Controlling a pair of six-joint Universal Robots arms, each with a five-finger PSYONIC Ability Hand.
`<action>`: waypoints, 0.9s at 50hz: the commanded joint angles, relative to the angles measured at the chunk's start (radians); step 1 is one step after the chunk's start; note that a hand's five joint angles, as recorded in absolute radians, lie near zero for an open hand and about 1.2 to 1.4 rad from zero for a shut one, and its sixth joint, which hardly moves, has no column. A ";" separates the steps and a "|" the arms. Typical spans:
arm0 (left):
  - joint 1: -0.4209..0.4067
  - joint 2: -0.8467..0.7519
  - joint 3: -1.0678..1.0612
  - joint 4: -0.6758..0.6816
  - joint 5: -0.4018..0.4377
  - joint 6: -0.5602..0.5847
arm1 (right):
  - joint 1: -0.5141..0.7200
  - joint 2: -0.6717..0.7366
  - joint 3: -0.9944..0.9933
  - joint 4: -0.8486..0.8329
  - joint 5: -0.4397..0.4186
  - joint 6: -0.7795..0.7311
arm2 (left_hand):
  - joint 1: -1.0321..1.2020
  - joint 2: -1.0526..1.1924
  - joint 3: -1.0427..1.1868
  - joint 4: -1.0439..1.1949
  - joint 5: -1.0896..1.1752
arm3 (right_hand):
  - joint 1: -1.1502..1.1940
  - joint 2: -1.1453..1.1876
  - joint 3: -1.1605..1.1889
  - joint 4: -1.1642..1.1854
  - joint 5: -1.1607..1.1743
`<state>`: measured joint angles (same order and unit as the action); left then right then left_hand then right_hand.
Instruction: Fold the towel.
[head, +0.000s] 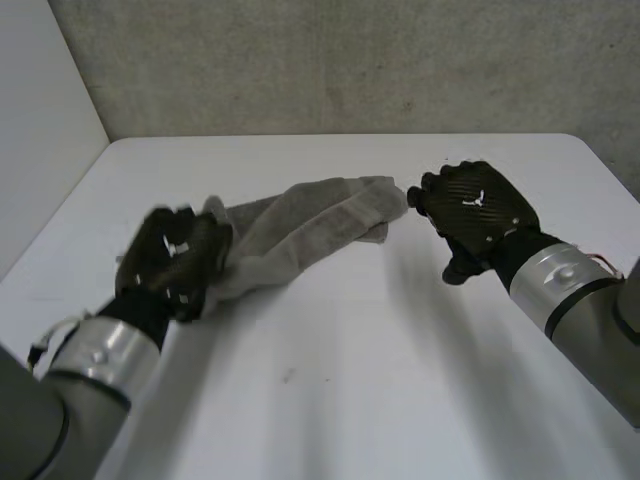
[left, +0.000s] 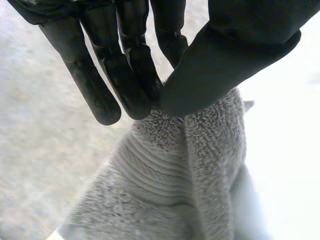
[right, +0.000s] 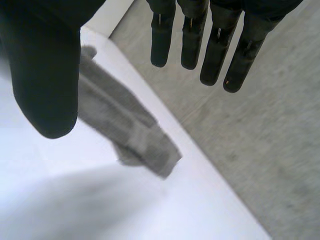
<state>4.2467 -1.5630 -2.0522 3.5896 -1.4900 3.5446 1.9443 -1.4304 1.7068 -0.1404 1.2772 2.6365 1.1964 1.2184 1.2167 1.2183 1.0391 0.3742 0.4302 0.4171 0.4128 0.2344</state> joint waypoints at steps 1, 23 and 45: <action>-0.053 0.123 -0.059 -0.112 -0.006 0.076 | 0.002 0.091 -0.136 0.062 -0.003 0.013 | 0.200 0.178 0.180 0.178 0.183 | 0.040 -0.016 -0.003 0.001 0.005; -0.248 0.446 -0.068 -0.407 -0.097 0.088 | 0.106 0.580 -0.676 0.354 -0.320 0.060 | 0.200 0.178 0.180 0.178 0.183 | 0.283 0.227 0.240 0.244 0.248; -0.321 0.457 -0.062 -0.420 -0.177 0.089 | 0.176 0.774 -0.791 0.347 -0.185 -0.124 | 0.200 0.178 0.180 0.178 0.183 | 1.021 0.965 0.978 0.982 0.986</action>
<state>3.9216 -1.1022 -2.1170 3.1665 -1.6696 3.6331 2.1211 -0.6498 0.9319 0.2171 1.0795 2.5189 1.1964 1.2185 1.2168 1.2183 1.0391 0.7717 0.9048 0.9053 0.9057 0.6934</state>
